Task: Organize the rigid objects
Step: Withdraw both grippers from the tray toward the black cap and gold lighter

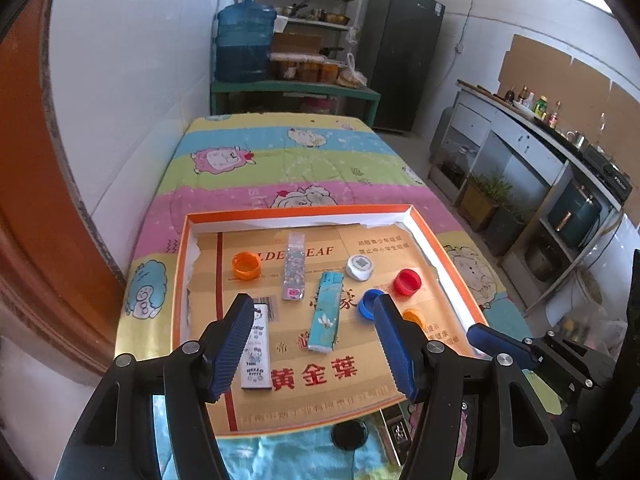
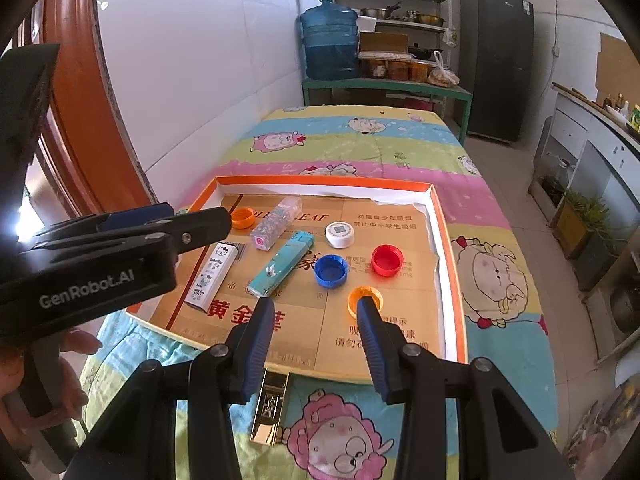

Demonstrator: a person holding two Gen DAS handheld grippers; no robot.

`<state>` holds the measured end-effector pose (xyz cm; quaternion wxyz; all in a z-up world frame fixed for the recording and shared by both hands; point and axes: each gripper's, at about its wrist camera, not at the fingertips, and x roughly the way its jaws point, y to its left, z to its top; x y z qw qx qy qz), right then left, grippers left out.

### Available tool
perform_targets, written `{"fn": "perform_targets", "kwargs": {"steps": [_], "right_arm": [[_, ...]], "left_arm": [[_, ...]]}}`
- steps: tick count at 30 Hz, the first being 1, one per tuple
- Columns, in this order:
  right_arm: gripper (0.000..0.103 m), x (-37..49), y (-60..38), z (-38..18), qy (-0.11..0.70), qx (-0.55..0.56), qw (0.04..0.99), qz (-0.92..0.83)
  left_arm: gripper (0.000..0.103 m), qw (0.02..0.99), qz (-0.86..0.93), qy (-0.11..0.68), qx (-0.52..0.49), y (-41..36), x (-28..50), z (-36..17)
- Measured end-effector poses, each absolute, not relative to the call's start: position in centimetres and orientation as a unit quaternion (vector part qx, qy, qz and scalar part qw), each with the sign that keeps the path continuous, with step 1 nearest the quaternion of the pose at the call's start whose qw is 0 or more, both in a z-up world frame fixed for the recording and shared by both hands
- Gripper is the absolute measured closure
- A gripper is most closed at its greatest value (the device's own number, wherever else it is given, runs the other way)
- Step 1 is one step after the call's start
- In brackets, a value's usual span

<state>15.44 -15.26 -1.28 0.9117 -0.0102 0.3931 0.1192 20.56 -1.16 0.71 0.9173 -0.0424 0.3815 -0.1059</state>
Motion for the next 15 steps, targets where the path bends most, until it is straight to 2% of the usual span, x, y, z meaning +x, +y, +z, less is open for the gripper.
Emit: {"fn": "perform_targets", "kwargs": {"steps": [15], "right_arm": [[0.060,12.3,-15.8,-0.7,0.388,-0.008,0.915,0.110]], "left_arm": [[0.039,0.923,-0.117,0.363,-0.059,-0.1,15.7,2.1]]}}
